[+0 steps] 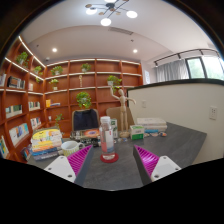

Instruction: Pour water

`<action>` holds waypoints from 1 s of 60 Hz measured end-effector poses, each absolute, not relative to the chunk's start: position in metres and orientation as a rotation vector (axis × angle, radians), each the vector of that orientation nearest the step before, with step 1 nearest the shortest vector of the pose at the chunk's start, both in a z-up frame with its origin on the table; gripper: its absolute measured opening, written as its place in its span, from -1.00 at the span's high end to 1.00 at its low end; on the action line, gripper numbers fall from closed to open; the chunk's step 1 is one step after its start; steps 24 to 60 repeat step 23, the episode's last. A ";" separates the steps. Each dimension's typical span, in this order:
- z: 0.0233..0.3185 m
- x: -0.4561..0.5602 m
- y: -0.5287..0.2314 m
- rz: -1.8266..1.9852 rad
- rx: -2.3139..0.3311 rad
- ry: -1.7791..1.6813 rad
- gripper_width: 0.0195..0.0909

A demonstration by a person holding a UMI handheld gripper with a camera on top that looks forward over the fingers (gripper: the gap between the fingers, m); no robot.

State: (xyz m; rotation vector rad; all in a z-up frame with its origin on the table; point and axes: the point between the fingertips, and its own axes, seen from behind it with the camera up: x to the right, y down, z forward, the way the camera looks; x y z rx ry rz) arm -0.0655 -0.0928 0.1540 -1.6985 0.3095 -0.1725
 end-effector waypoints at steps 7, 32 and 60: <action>0.147 -0.082 -0.109 -0.124 -1.714 0.250 -0.83; 0.140 -0.095 -0.127 -0.097 -1.728 0.218 -0.83; 0.140 -0.095 -0.127 -0.097 -1.728 0.218 -0.83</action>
